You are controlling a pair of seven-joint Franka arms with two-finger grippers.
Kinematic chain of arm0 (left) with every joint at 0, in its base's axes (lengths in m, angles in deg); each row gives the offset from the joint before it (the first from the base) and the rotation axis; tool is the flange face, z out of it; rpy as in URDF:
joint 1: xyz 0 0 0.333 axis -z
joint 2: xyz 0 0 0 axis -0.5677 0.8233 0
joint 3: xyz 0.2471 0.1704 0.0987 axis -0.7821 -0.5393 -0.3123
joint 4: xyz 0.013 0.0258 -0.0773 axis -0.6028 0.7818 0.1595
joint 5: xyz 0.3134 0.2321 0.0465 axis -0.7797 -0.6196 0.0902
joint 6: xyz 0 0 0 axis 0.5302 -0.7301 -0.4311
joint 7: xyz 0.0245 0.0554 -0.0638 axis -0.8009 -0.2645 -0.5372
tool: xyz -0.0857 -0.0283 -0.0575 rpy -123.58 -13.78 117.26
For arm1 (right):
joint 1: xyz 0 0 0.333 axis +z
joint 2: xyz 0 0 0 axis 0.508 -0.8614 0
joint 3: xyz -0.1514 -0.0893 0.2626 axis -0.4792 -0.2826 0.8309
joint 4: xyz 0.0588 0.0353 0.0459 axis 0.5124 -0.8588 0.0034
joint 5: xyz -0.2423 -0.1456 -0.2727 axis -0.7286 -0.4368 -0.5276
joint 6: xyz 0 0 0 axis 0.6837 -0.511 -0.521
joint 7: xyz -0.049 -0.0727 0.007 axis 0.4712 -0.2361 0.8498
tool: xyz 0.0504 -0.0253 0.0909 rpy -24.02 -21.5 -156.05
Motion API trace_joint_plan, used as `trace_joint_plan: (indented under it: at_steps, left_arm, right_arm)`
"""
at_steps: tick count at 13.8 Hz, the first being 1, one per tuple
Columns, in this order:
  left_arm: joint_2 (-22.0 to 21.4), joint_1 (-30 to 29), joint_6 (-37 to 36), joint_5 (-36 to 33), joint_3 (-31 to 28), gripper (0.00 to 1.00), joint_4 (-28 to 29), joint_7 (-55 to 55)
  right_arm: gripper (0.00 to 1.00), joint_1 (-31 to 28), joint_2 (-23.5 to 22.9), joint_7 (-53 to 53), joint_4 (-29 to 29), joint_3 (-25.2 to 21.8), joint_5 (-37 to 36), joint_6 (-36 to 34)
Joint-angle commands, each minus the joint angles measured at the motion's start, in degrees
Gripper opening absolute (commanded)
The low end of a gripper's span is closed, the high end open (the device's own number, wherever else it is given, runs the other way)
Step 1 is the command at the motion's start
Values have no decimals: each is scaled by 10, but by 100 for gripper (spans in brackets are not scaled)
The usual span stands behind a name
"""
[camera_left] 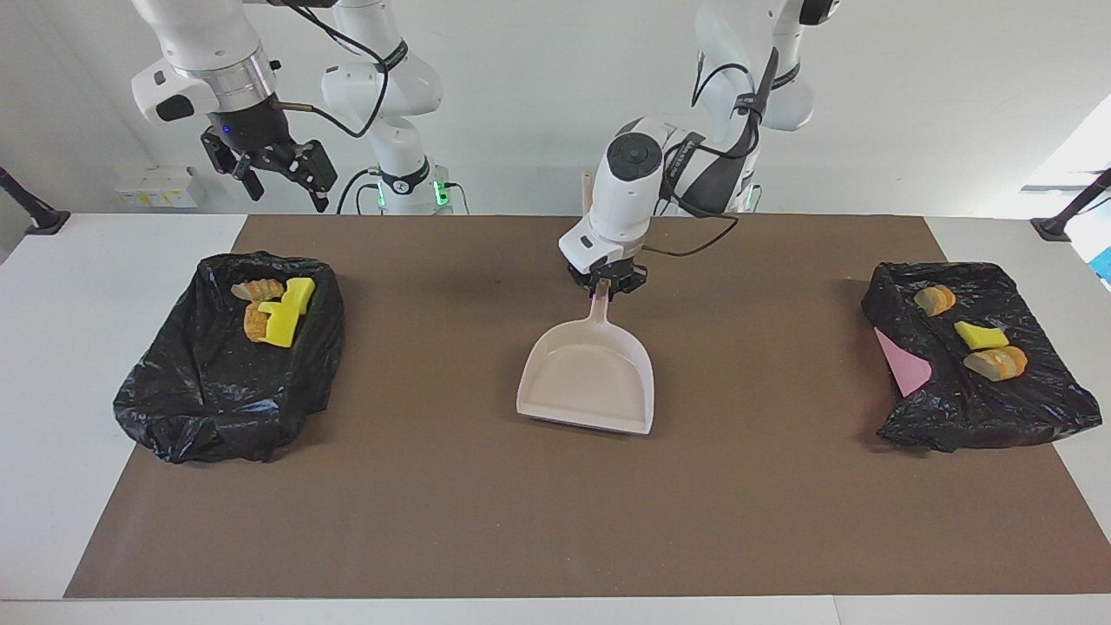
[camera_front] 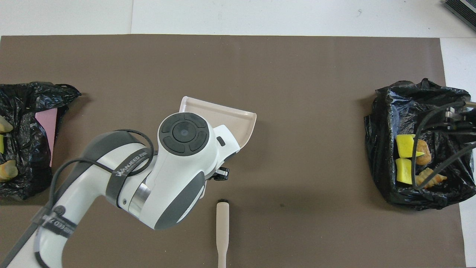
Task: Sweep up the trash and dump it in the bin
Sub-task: 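Lower the dustpan onto the table and open the left gripper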
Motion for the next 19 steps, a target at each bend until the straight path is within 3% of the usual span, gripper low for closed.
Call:
trace_joint_plan:
  at_steps: [1, 2, 3, 6, 15, 19]
  left_arm:
    - [12, 29, 40, 7, -10, 0, 9, -55]
    - [14, 31, 42, 7, -10, 0, 8, -59]
    - [14, 28, 41, 7, -10, 99, 8, -46]
    - [5, 15, 40, 7, -15, 100, 1, -41]
    - [-14, -117, 33, -4, -18, 100, -47, -38]
    - [-37, -181, 31, -3, -18, 100, -60, 49]
  right_arm:
    - [100, -5, -8, -20, 15, 3, -3, -4]
    - [100, -4, -8, -19, 15, 3, -1, -4]
    - [100, -3, -7, -19, 15, 3, 0, -3]
    - [100, -3, -5, -19, 13, 3, 2, -3]
    - [100, -3, -1, -13, 10, 3, 2, -4]
    - [100, -3, -1, -18, 9, 3, 1, -4]
